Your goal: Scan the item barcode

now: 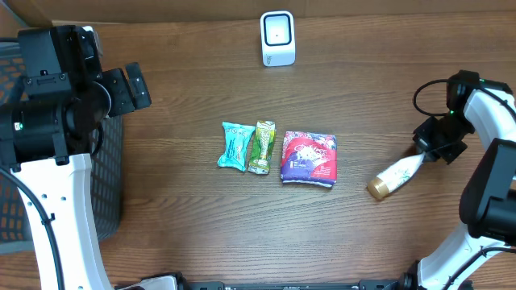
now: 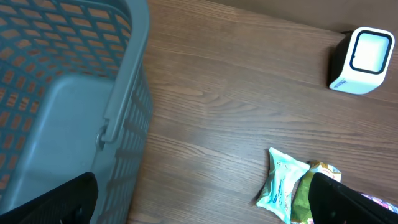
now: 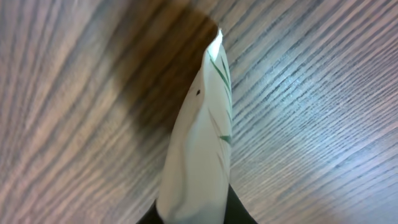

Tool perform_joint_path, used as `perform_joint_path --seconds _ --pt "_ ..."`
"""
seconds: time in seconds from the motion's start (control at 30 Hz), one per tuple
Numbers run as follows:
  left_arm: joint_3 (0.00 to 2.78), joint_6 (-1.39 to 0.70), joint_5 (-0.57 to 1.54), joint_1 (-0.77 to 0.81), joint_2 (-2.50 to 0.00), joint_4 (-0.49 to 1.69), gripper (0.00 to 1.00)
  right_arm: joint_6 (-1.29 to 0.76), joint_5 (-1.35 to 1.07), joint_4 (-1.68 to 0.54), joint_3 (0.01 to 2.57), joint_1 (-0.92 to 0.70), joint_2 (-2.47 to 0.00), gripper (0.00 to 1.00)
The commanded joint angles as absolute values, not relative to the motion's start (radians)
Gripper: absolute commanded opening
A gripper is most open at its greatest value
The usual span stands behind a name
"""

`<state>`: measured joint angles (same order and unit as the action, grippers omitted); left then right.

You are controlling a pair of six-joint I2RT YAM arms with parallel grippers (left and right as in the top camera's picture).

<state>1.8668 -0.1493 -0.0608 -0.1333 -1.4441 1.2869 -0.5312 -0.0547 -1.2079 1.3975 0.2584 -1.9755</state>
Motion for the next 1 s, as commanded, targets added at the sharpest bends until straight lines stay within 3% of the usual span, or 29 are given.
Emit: perform_joint_path --seconds 0.0,0.2,0.57,0.97 --pt "1.869 -0.13 -0.055 -0.136 -1.445 1.284 1.0 -0.435 -0.15 -1.225 1.386 0.254 -1.927 0.04" --pt "1.869 -0.13 -0.055 -0.136 -1.445 1.284 0.99 -0.308 -0.198 -1.226 1.386 0.232 -1.75 0.04" --pt "1.869 -0.13 -0.055 -0.136 -1.445 1.284 1.0 -0.252 -0.21 -1.225 1.386 0.16 -1.431 0.04" --pt "1.869 -0.13 -0.055 -0.136 -1.445 1.284 1.0 -0.234 -0.169 -1.254 1.34 0.084 -1.397 0.04"
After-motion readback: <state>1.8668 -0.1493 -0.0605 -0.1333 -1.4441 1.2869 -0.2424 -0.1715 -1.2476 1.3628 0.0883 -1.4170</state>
